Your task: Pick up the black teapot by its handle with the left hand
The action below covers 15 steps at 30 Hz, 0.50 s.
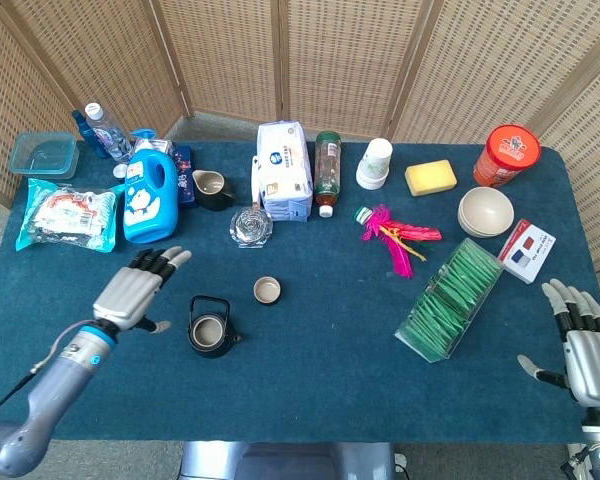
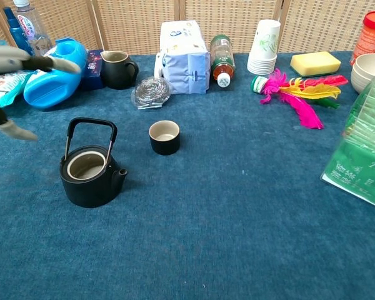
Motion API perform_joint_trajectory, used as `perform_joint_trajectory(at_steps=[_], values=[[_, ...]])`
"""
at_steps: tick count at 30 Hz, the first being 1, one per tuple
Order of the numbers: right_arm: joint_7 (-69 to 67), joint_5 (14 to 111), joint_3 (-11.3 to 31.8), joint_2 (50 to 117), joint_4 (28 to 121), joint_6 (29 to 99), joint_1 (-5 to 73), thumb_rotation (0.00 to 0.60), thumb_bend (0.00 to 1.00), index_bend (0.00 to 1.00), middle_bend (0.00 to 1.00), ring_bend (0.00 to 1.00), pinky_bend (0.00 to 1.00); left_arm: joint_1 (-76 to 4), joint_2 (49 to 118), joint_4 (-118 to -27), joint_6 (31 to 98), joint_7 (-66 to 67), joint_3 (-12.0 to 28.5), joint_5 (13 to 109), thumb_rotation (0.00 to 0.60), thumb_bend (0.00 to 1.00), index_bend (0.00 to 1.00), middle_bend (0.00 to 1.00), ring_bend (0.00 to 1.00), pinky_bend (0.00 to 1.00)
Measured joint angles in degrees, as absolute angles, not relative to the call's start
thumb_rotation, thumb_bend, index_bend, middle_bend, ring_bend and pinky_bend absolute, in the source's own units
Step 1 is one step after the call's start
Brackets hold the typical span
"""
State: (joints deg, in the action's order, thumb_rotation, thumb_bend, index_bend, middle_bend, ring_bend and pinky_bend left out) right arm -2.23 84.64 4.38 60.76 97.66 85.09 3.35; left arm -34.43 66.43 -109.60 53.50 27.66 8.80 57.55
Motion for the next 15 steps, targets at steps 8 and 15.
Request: perform_joint_trajectory(at_steps=[8, 15], values=[[-2.9, 84.5, 4.4, 60.5, 97.6, 85.1, 3.3, 0.6, 0.0, 0.0, 0.0, 0.0, 0.0, -38.9, 72.8, -108.2, 56.0, 33.2, 9.0, 51.9, 0.6, 0.0, 0.0, 0.0, 0.0, 0.01], [-3.4, 84.4, 4.6, 60.4, 97.4, 85.0, 3.3, 0.6, 0.0, 0.0, 0.0, 0.0, 0.0, -42.5, 76.1, -106.6, 57.6, 37.4, 9.4, 46.5, 0.6, 0.0, 0.0, 0.0, 0.0, 0.01]])
